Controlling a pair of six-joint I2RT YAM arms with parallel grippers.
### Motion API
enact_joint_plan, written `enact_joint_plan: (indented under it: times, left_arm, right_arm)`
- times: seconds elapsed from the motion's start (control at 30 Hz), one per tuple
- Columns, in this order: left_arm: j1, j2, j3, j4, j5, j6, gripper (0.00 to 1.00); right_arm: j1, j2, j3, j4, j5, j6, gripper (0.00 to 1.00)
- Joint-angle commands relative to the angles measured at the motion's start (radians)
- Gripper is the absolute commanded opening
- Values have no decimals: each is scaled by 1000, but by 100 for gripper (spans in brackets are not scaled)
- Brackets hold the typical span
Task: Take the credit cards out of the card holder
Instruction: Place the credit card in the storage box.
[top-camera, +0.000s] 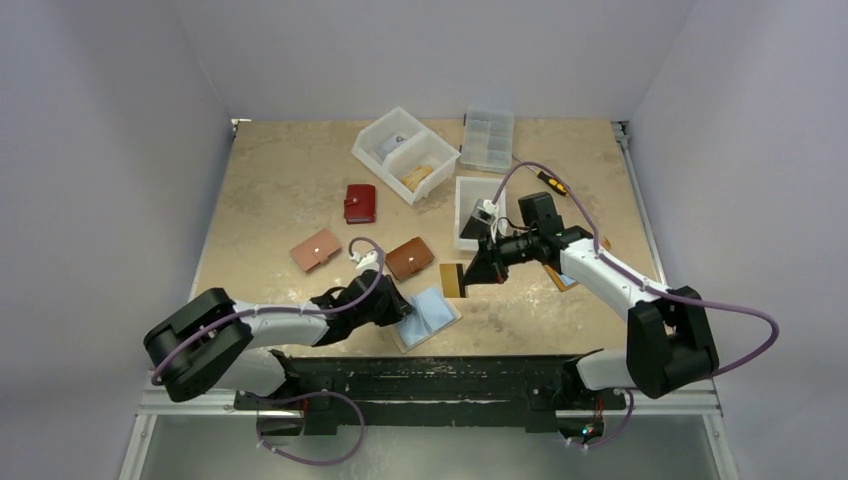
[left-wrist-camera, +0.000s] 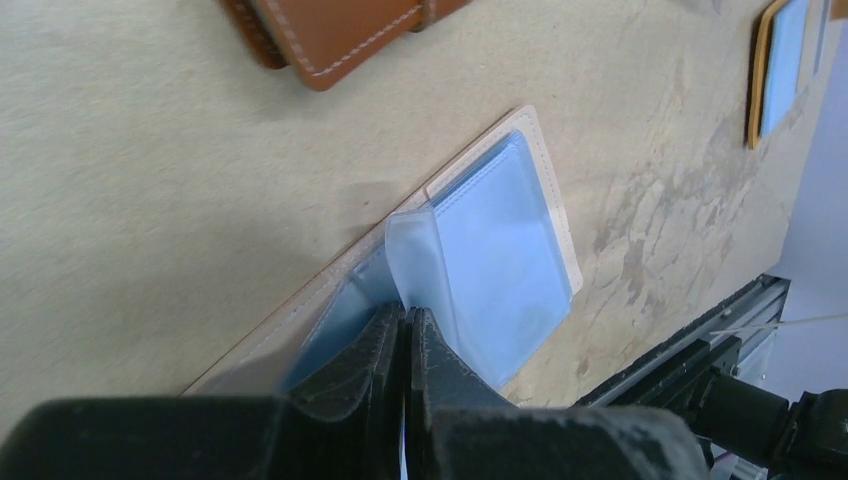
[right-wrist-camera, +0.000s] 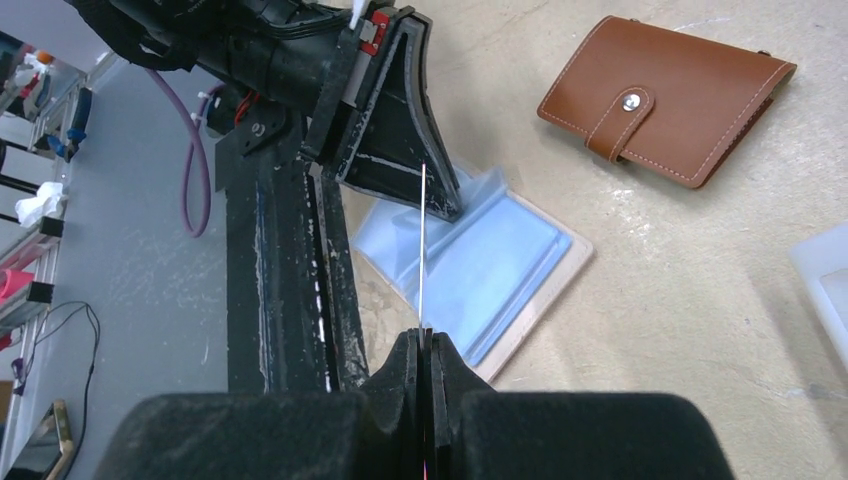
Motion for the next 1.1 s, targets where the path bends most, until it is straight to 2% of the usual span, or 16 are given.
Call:
enact_joint_plan:
  times: [0.0, 0.2, 0.43, 0.7, 0.93, 1.0, 1.07]
  left_arm:
    - [8, 101, 66, 71, 88, 82, 0]
    - [13, 213, 183, 48, 138, 149, 0]
    - [14, 65, 166, -16, 42, 163, 19]
    - [18, -205, 76, -27, -56, 107, 54]
    - [25, -396, -9, -41, -117, -39, 88]
    - [27, -445, -30, -44, -134, -106, 95]
    - [30, -493, -53, -31, -143, -169, 99]
  right_arm:
    - [-8, -28, 32, -27, -16, -62, 0]
    - [-11, -52, 44, -81, -16, -153, 0]
    - [-16, -83, 46, -142, -22, -272, 0]
    - [-20, -77, 70, -228, -29, -400, 0]
    - [-22, -68, 93, -308, -10, -533, 0]
    - [-22, -68, 96, -317, -3, -552, 0]
    - [-23, -69, 99, -325, 4, -568, 0]
